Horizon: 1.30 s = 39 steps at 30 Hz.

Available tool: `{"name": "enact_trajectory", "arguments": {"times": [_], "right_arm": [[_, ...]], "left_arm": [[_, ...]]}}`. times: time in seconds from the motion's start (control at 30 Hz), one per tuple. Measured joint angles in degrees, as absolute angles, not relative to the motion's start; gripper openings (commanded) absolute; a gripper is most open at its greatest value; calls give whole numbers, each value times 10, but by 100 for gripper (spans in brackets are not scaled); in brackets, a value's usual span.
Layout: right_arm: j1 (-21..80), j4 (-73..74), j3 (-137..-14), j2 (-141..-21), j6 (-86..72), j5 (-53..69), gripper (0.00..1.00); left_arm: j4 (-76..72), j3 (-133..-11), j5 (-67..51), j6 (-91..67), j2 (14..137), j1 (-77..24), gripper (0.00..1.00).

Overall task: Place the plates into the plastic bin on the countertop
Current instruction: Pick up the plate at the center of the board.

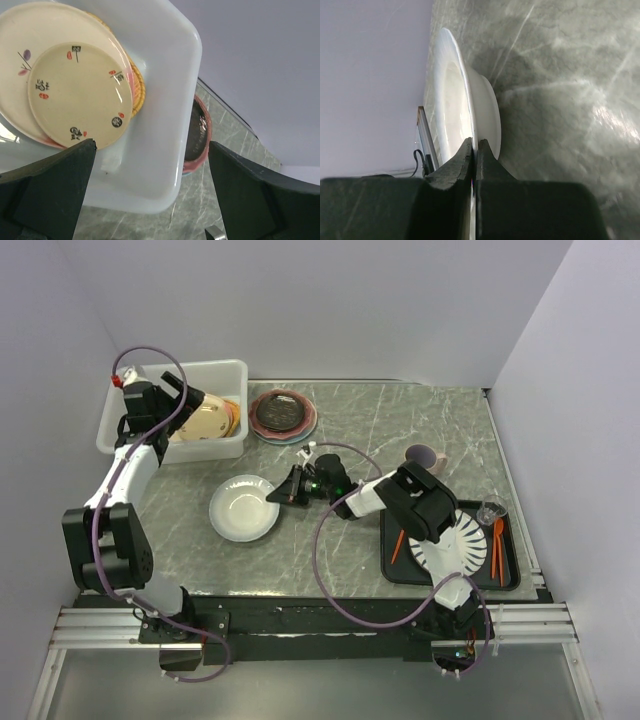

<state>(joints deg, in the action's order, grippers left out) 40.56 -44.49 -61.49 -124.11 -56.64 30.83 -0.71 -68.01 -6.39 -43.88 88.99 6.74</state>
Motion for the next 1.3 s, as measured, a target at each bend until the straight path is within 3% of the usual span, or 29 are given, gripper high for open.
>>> {"name": "enact_trajectory", "arguments": {"times": [1.3], "right_arm": [[348, -561, -397, -1105, -593, 288, 0]], "left_arm": [[-51, -492, -218, -397, 777, 1, 99]]}}
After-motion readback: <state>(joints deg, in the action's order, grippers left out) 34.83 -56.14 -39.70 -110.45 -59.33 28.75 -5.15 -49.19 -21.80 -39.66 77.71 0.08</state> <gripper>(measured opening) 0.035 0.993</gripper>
